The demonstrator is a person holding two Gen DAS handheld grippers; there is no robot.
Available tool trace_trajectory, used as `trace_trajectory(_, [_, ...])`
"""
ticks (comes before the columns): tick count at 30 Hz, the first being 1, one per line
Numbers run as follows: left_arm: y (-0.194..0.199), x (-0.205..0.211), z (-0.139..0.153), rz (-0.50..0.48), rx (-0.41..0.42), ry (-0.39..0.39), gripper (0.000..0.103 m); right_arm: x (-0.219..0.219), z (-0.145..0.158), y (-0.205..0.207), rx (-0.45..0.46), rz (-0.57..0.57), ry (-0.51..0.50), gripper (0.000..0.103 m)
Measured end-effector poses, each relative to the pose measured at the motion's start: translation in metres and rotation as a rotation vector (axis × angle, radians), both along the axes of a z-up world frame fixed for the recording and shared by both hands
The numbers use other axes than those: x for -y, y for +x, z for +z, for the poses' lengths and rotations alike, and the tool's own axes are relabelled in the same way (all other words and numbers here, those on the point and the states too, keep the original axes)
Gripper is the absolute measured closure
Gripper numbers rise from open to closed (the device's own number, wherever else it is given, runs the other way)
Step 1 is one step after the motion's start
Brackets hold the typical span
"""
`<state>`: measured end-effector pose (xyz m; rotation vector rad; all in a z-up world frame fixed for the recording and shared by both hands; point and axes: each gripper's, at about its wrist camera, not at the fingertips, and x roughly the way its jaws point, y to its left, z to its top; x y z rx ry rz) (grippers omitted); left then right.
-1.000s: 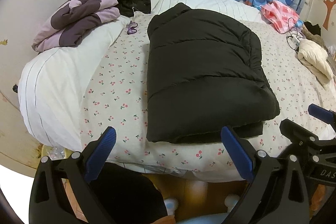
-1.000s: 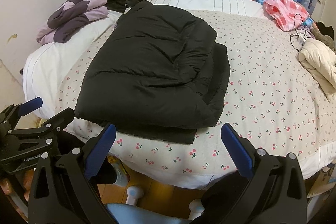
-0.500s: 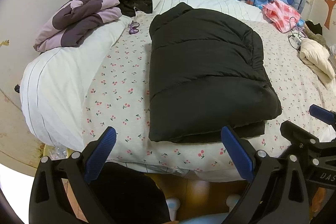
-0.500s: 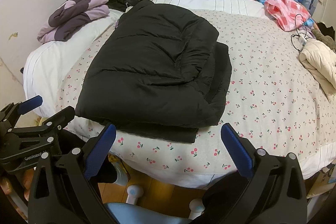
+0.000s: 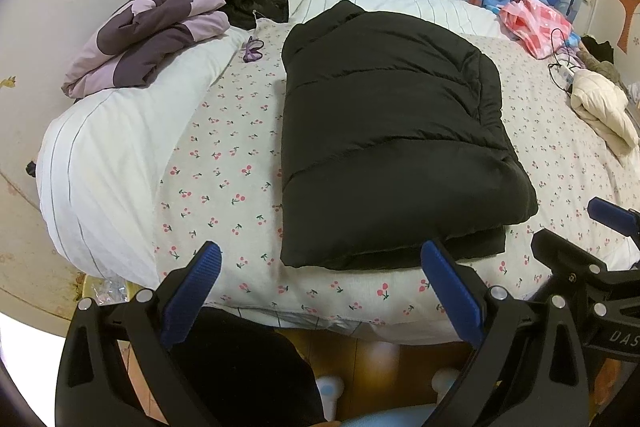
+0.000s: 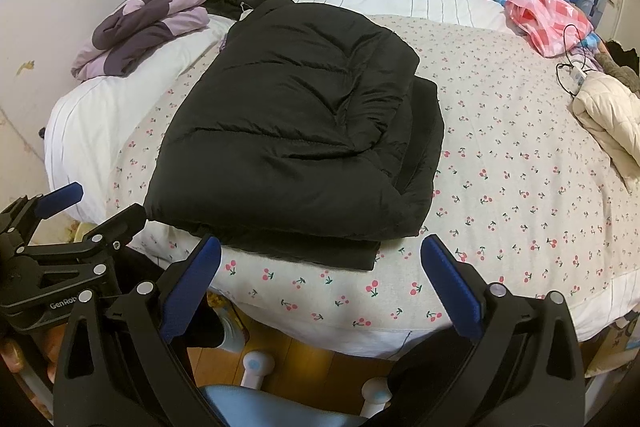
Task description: Fold large clothes
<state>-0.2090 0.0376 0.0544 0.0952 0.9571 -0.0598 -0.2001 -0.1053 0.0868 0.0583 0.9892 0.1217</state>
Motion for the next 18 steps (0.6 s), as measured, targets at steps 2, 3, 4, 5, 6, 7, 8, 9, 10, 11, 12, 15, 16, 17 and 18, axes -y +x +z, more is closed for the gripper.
trace_trajectory(2, [0.0005, 0.0008, -0.0007, -0.003, 0.0, 0.001, 0.007, 0.0009, -0.0015, 0.0004, -0.002, 0.001, 0.002, 0.006])
trace_trajectory(3, [0.0005, 0.001, -0.001, -0.003, 0.0, 0.002, 0.007, 0.0009, -0.0022, 0.0002, -0.003, 0.001, 0.002, 0.006])
trace_trajectory(4, [0.0006, 0.0014, -0.0015, -0.004, -0.001, 0.002, 0.007, 0.0011, -0.0026, 0.0003, -0.004, 0.001, 0.002, 0.006])
trace_trajectory(5, [0.0008, 0.0017, -0.002, -0.005, -0.002, 0.001, 0.007, 0.0018, -0.0032, 0.0009, -0.006, 0.003, 0.003, 0.006])
trace_trajectory(6, [0.0011, 0.0017, -0.0025, -0.005, -0.004, 0.0, 0.007, 0.0021, -0.0037, 0.0011, -0.007, 0.004, 0.003, 0.006])
trace_trajectory(7, [0.0014, 0.0019, -0.0032, -0.005, -0.006, -0.002, 0.007, 0.0023, -0.0043, 0.0014, -0.008, 0.005, 0.003, 0.006])
trace_trajectory(8, [0.0015, 0.0018, -0.0036, -0.004, -0.008, -0.003, 0.007, 0.0024, -0.0051, 0.0015, -0.011, 0.006, 0.003, 0.006])
trace_trajectory(9, [0.002, 0.0014, -0.0035, -0.004, -0.009, -0.004, 0.007, 0.0029, -0.0056, 0.0022, -0.013, 0.007, 0.004, 0.006])
trace_trajectory(10, [0.0021, 0.0015, -0.0038, -0.004, -0.009, -0.005, 0.007, 0.003, -0.0066, 0.0021, -0.015, 0.007, 0.004, 0.006])
trace_trajectory(11, [0.0021, 0.0015, -0.0036, -0.004, -0.007, -0.001, 0.007, 0.0037, -0.0068, 0.0028, -0.016, 0.007, 0.004, 0.006])
trace_trajectory(12, [0.0023, 0.0016, -0.004, -0.003, -0.007, 0.0, 0.007, 0.0043, -0.0071, 0.0032, -0.017, 0.008, 0.005, 0.006])
trace_trajectory(15, [0.0028, 0.0017, -0.0052, 0.0, -0.008, 0.003, 0.007, 0.005, -0.0078, 0.0041, -0.02, 0.008, 0.005, 0.006])
trace_trajectory(16, [0.003, 0.0021, -0.0059, 0.001, -0.009, 0.005, 0.007, 0.0052, -0.0081, 0.0042, -0.021, 0.009, 0.005, 0.006])
trace_trajectory(17, [0.0032, 0.0024, -0.0067, 0.002, -0.012, 0.006, 0.007, 0.0052, -0.0081, 0.0042, -0.021, 0.009, 0.006, 0.006])
trace_trajectory(18, [0.0036, 0.0024, -0.0078, 0.002, -0.015, 0.007, 0.007, 0.0059, -0.0087, 0.0048, -0.022, 0.009, 0.006, 0.006])
